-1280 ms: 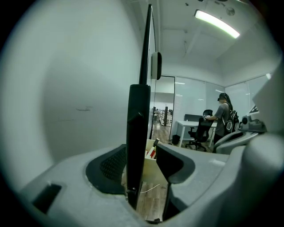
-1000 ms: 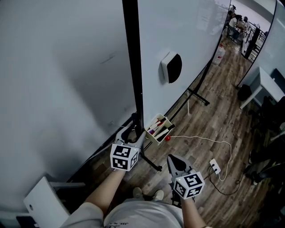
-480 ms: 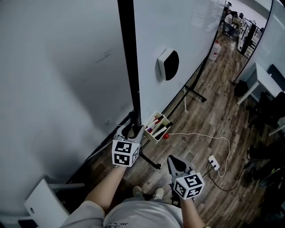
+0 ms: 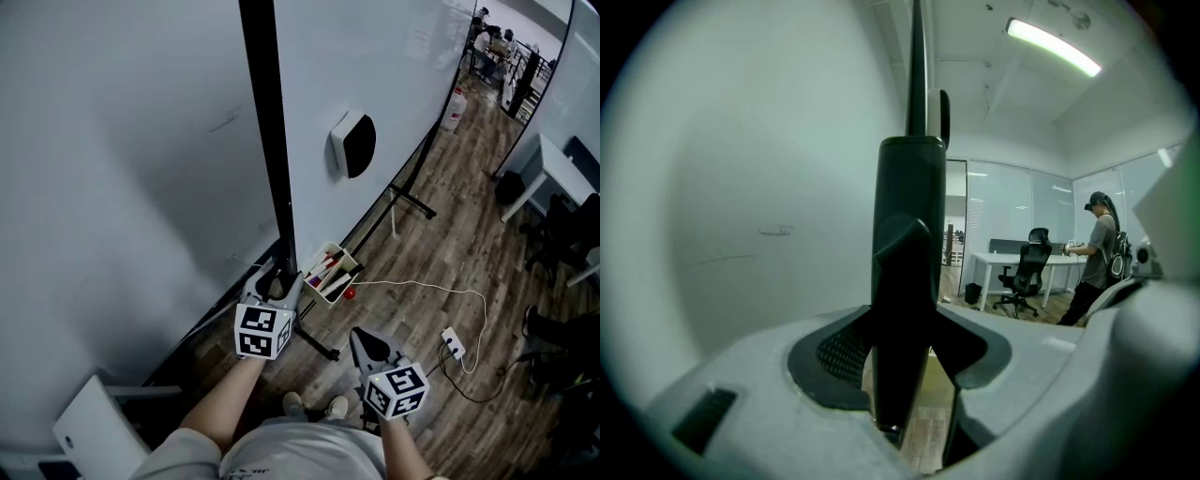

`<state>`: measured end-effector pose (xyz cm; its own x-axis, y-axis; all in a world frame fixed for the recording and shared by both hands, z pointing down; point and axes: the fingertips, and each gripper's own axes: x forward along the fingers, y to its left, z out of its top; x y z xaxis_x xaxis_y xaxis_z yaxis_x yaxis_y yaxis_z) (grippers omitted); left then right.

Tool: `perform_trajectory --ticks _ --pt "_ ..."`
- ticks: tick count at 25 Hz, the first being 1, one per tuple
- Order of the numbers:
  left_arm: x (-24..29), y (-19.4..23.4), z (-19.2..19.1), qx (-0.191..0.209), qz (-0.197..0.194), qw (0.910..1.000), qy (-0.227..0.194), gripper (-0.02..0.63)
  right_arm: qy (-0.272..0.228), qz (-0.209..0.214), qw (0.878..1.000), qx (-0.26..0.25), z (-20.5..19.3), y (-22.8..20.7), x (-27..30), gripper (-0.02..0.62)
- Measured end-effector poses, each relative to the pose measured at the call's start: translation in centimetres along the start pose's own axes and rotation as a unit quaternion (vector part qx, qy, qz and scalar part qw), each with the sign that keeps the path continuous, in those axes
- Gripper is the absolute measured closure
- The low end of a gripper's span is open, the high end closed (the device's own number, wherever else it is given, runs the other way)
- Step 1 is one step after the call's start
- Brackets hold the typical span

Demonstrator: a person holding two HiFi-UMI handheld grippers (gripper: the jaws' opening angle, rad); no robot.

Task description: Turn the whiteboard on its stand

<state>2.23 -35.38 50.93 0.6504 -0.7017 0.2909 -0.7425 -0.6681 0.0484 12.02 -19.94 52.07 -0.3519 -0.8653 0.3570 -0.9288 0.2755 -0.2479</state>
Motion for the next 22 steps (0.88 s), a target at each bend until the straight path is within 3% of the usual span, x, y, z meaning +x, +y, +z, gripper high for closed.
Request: perform_trajectory --ticks 5,14,22 --pt "-0.9 0.0 -0.2 -0.001 0.001 1.0 -0.002 0.405 -0.003 0.006 1.0 -0.004 0.4 0.3 0.3 0.6" --pt "-7.4 0.1 -1.1 0.001 0.005 1.0 -0.004 0.405 -0.005 0.024 1.0 -0.015 0.0 3.9 -1.8 0.6" --pt "-12.7 1.7 -4.6 -0.003 0.008 0.9999 -0.006 0.405 -0.001 0.048 0.998 -0.029 -2.2 7.6 -0.8 0.6"
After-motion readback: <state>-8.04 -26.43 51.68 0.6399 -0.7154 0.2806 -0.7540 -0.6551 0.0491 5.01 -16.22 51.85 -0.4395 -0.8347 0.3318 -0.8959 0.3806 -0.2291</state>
